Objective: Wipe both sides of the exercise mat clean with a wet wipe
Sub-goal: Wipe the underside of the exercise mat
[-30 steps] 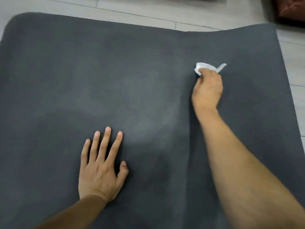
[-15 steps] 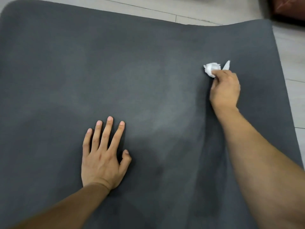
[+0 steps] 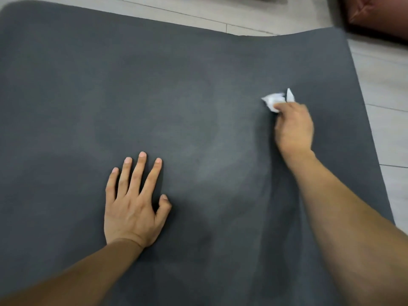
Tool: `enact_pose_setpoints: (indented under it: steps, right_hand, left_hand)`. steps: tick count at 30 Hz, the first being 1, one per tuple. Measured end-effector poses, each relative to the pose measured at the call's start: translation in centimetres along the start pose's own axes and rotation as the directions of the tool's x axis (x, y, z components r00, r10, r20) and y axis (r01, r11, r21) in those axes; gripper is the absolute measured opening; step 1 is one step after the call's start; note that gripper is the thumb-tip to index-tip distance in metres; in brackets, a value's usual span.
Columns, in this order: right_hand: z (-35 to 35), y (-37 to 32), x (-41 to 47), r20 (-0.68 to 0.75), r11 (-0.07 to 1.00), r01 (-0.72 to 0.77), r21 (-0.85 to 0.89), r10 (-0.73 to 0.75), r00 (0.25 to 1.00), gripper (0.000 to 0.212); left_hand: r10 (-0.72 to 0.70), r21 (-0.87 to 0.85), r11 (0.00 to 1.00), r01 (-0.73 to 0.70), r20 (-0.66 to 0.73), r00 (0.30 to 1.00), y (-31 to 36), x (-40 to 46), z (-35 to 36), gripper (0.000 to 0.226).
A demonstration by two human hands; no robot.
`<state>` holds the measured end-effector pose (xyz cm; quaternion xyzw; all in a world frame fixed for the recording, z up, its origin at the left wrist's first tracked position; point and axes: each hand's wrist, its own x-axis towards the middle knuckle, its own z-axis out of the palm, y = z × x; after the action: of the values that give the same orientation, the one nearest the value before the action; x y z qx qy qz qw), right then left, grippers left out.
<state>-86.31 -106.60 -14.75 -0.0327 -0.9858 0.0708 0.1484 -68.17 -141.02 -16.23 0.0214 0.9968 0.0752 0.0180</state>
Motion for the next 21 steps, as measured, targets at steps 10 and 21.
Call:
enact_pose_setpoints:
  steps: [10, 21]
  right_hand:
    - [2.9, -19.4, -4.5, -0.102, 0.855, 0.343, 0.389, -0.33, 0.938, 0.023]
    - [1.0, -8.0, -4.5, -0.218, 0.939, -0.188, 0.287, 0.255, 0.942, 0.026]
  left_hand:
    - [-0.008, 0.004, 1.0, 0.008, -0.033, 0.999, -0.1, 0.0, 0.4, 0.071]
    - [-0.012, -0.02, 1.0, 0.011, -0.075, 0.997, 0.0, -0.1, 0.3, 0.07]
